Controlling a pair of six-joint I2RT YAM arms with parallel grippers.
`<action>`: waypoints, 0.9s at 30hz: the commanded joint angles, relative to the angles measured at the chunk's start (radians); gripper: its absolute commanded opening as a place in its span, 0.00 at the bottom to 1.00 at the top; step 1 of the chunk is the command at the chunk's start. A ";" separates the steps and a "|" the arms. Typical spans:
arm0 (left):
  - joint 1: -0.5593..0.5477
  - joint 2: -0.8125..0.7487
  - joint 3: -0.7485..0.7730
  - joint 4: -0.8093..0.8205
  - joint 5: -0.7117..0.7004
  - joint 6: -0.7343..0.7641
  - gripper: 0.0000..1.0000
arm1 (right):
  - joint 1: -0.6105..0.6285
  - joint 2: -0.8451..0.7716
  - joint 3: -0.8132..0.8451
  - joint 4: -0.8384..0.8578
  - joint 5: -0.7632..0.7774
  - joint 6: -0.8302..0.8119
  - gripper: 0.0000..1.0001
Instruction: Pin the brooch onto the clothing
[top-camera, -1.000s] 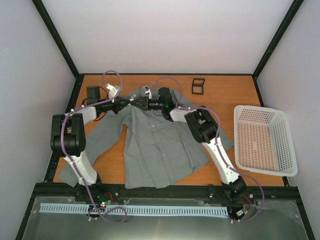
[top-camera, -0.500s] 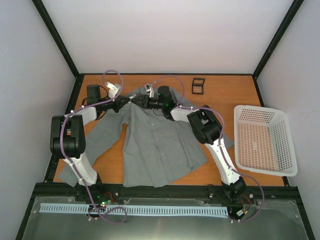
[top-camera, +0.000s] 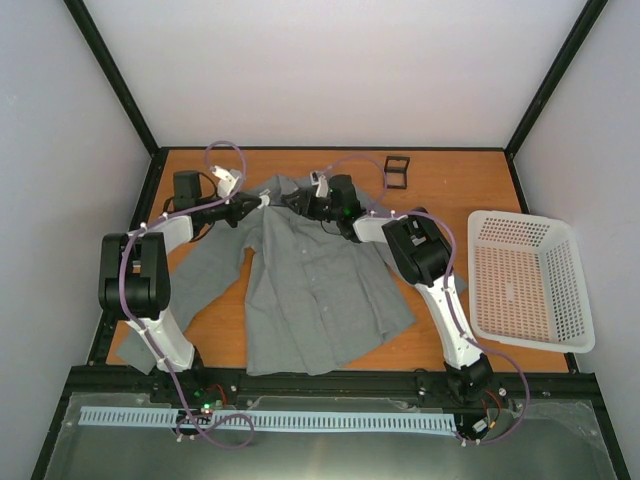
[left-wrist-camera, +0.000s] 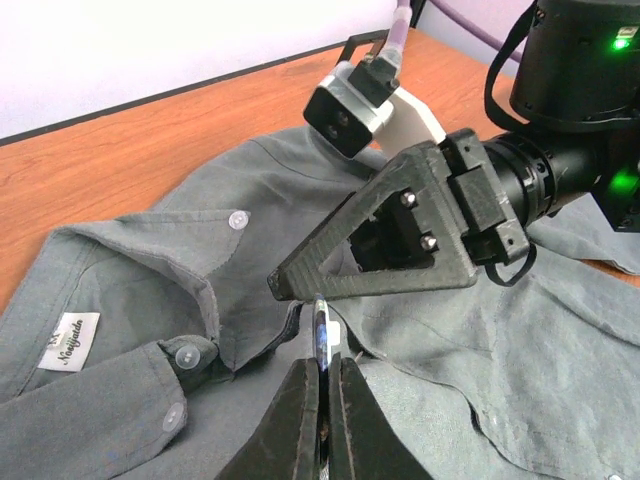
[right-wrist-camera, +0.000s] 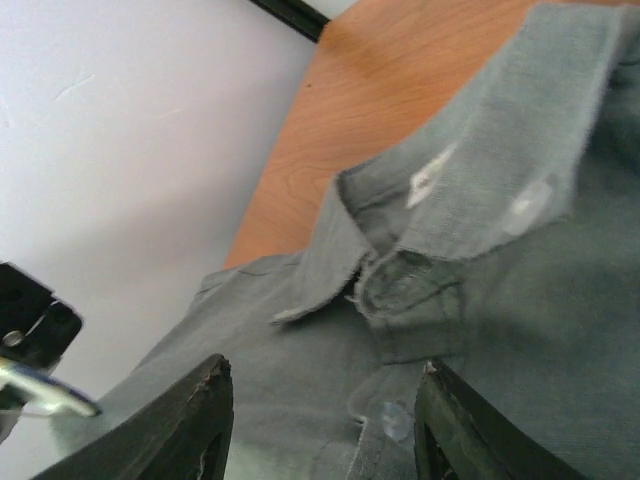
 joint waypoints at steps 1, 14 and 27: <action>-0.001 -0.015 0.024 -0.022 0.039 0.030 0.01 | 0.003 -0.056 -0.012 0.121 -0.100 -0.047 0.50; 0.008 0.095 0.163 -0.179 0.183 -0.160 0.01 | 0.010 -0.023 -0.036 0.329 -0.373 -0.104 0.61; 0.014 0.087 0.145 -0.181 0.201 -0.249 0.01 | 0.036 0.067 0.059 0.366 -0.345 -0.037 0.51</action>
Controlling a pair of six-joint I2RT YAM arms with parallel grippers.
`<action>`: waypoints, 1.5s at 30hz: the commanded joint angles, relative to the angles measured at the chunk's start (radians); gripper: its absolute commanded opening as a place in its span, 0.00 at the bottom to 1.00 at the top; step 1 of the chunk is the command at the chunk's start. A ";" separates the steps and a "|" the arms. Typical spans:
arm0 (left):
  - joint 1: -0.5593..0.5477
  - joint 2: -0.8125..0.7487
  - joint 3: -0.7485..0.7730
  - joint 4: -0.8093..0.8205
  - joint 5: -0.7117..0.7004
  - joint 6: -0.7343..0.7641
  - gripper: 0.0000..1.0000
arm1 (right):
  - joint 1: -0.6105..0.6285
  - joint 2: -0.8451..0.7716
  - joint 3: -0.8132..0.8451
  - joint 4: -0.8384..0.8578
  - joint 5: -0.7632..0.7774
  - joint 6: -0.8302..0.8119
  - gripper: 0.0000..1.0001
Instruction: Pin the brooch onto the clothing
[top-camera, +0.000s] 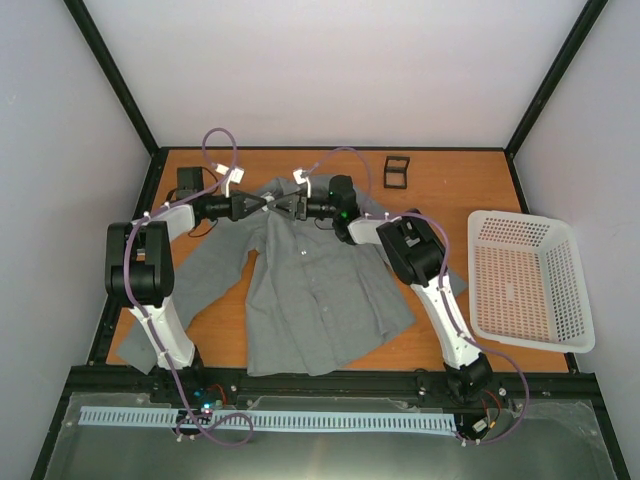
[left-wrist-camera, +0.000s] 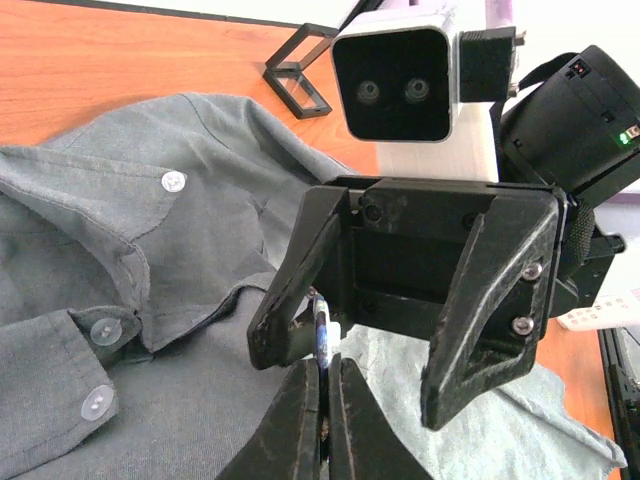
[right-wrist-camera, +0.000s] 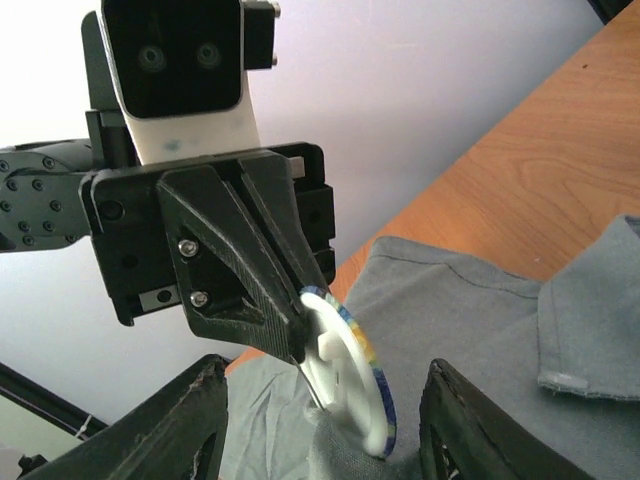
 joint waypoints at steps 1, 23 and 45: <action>0.006 -0.016 0.013 -0.010 0.029 -0.022 0.01 | 0.016 0.034 0.034 0.007 0.018 -0.008 0.51; 0.009 -0.046 -0.015 0.004 0.025 -0.004 0.01 | 0.020 0.082 0.050 -0.008 0.081 0.040 0.31; 0.008 -0.158 -0.113 0.121 0.120 0.140 0.01 | 0.013 0.145 0.116 0.019 0.050 0.174 0.26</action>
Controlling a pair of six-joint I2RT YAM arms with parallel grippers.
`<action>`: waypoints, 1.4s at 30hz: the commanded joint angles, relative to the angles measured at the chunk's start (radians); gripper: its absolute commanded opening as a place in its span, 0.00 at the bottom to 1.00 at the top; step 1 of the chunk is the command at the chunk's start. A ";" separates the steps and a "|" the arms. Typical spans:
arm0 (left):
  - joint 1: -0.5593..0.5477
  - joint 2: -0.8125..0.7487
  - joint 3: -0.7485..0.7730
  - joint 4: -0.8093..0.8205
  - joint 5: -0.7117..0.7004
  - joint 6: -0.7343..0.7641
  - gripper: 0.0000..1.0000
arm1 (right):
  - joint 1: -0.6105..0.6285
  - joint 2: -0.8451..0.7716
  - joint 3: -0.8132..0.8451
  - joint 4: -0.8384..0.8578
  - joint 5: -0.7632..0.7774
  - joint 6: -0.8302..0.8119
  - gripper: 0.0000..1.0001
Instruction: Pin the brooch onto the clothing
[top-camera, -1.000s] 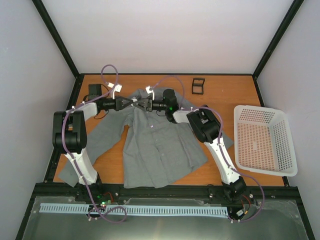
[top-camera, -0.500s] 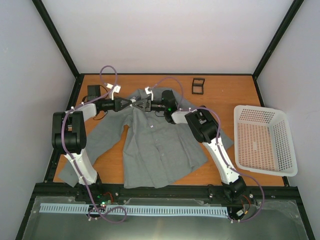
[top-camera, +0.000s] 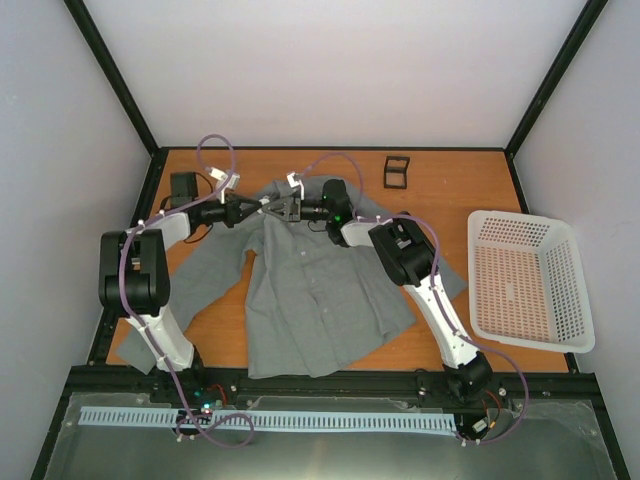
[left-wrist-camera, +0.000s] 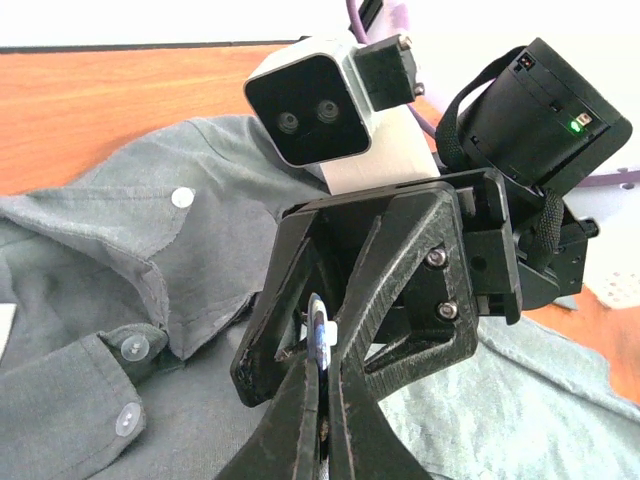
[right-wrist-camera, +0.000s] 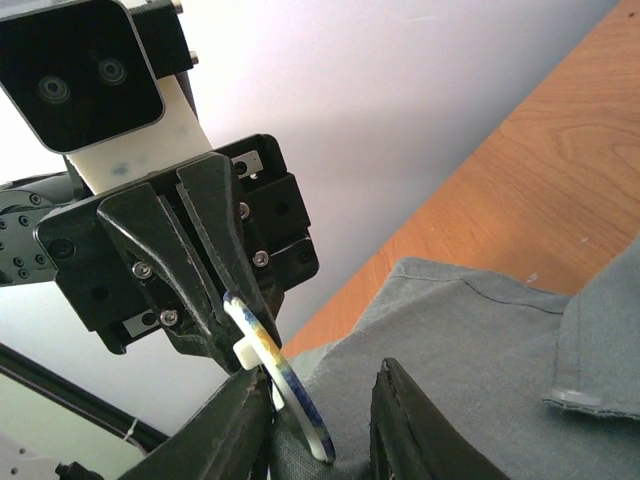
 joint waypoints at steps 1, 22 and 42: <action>-0.007 -0.100 -0.036 0.069 0.128 0.066 0.01 | -0.009 0.052 0.027 -0.033 0.066 0.049 0.26; -0.044 -0.213 -0.144 0.157 -0.115 -0.008 0.01 | -0.006 -0.033 -0.033 -0.197 0.389 -0.096 0.32; -0.053 -0.240 -0.202 0.207 -0.250 0.009 0.01 | 0.005 -0.068 -0.080 -0.122 0.339 -0.114 0.47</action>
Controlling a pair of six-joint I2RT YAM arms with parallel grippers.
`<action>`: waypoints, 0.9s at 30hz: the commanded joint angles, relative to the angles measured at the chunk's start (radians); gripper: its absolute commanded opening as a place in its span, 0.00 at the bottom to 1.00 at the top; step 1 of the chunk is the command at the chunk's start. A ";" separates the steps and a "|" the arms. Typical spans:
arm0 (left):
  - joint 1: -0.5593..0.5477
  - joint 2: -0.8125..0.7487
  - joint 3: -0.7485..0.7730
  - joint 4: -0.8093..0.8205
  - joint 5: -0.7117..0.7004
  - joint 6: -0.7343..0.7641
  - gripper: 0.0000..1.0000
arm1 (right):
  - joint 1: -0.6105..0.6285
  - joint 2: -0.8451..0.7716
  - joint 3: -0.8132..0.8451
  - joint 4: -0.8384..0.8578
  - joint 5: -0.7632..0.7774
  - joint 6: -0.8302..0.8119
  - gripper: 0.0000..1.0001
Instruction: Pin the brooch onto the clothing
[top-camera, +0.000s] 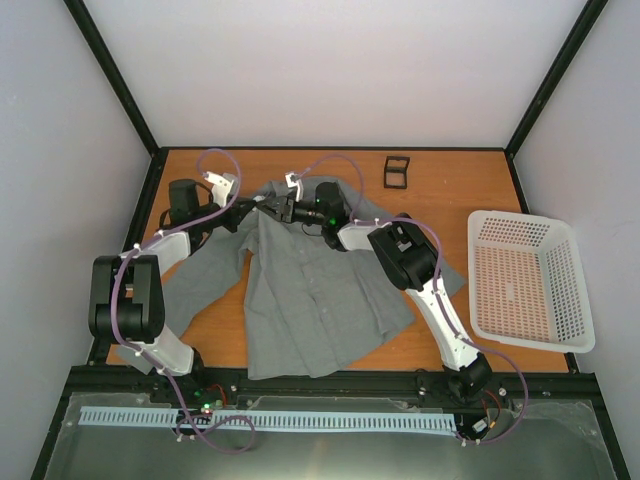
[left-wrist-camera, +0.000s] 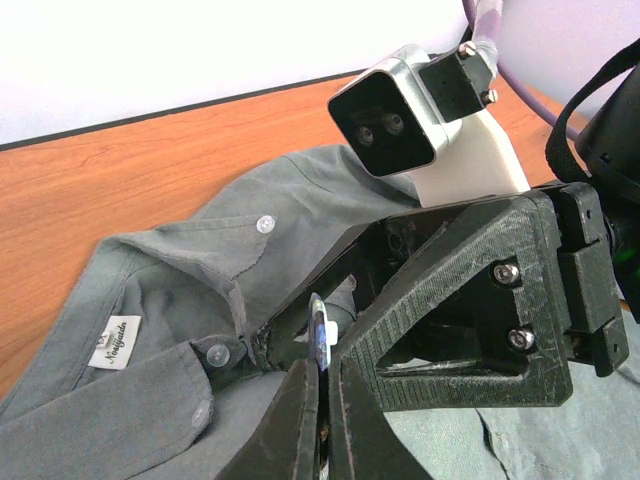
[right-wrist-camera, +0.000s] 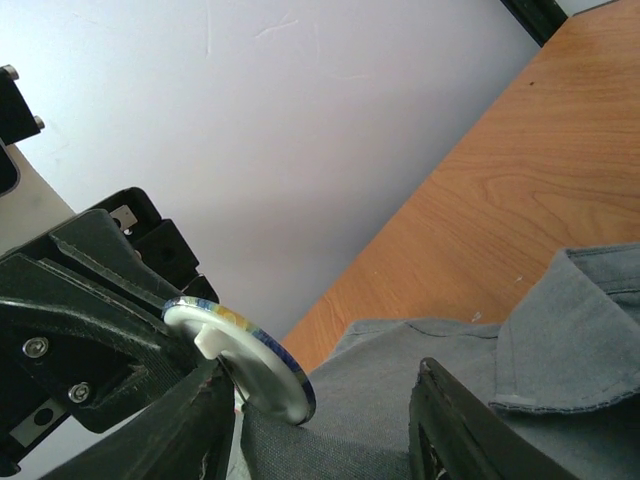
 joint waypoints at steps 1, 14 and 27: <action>-0.012 -0.034 0.003 -0.004 0.066 0.016 0.01 | -0.042 0.013 0.004 -0.043 0.102 -0.018 0.48; -0.010 0.029 0.046 -0.049 0.037 0.048 0.01 | -0.044 -0.018 0.006 -0.121 0.037 -0.113 0.58; -0.007 0.066 0.080 -0.080 0.016 0.061 0.01 | -0.051 -0.087 -0.070 -0.171 -0.010 -0.170 0.63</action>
